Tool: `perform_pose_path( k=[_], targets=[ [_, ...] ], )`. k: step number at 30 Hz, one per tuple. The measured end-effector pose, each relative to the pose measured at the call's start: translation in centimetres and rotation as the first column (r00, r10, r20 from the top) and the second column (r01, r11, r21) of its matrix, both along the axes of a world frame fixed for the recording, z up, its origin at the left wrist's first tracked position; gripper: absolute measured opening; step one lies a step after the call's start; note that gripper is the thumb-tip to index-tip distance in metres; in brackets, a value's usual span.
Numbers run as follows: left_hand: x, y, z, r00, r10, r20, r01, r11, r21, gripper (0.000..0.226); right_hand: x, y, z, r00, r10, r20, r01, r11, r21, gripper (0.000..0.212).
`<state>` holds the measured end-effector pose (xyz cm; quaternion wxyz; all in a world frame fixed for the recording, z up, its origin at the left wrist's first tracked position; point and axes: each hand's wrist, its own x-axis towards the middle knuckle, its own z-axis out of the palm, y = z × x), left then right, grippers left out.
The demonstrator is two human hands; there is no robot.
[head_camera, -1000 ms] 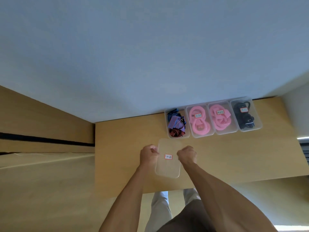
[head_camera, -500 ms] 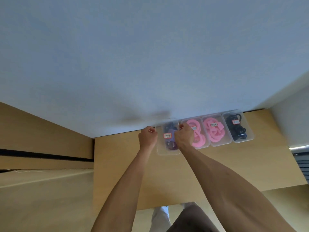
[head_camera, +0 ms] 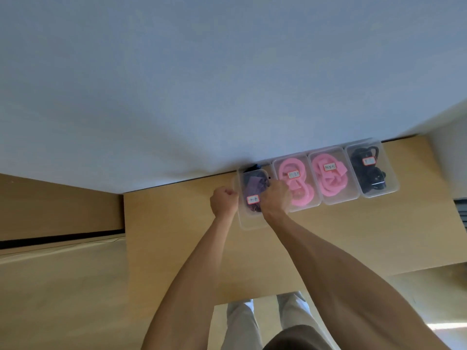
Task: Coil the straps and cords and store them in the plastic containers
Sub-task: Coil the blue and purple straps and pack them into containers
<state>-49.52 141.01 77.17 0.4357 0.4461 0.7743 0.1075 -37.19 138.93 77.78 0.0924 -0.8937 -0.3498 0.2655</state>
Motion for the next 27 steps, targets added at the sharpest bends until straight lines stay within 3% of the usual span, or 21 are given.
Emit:
perform_pose_path(
  k=[5, 9, 14, 19, 21, 24, 27],
  targets=[
    [-1.5, -0.7, 0.7, 0.998, 0.048, 0.046, -0.05, 0.998, 0.028, 0.013, -0.9, -0.2, 0.5, 0.997, 0.006, -0.078, -0.007, 1.0, -0.013, 0.019],
    [0.0, 0.0, 1.8, 0.998, 0.014, 0.063, -0.015, 1.0, 0.012, 0.011, -0.8, 0.0, 0.6, 1.0, 0.021, 0.004, -0.021, 0.998, 0.055, 0.027],
    [0.8, -0.2, 1.2, 0.998, 0.008, 0.055, -0.008, 1.0, -0.003, 0.015, 0.1, 0.2, 0.6, 1.0, -0.007, -0.014, 0.007, 1.0, 0.01, 0.017],
    [-0.8, -1.6, 1.0, 0.998, -0.033, -0.055, 0.036, 0.998, 0.043, 0.008, -0.8, 0.2, 0.9, 0.998, 0.034, -0.048, -0.035, 0.999, -0.011, 0.02],
    [-1.1, -1.3, 1.3, 0.994, -0.03, -0.106, 0.039, 0.995, 0.092, 0.017, -1.0, 0.2, 0.8, 0.996, 0.045, -0.071, -0.044, 0.999, 0.008, 0.022],
    [-1.0, 0.3, 1.7, 0.992, -0.056, -0.115, 0.073, 0.985, 0.156, 0.024, -0.8, 0.8, 0.7, 0.997, 0.055, -0.054, -0.057, 0.998, -0.025, 0.02],
    [-1.0, 1.5, 1.4, 0.989, -0.077, -0.128, 0.095, 0.986, 0.136, 0.017, -0.5, 1.4, 0.4, 0.997, 0.071, -0.038, -0.073, 0.996, -0.052, 0.022]
  ],
)
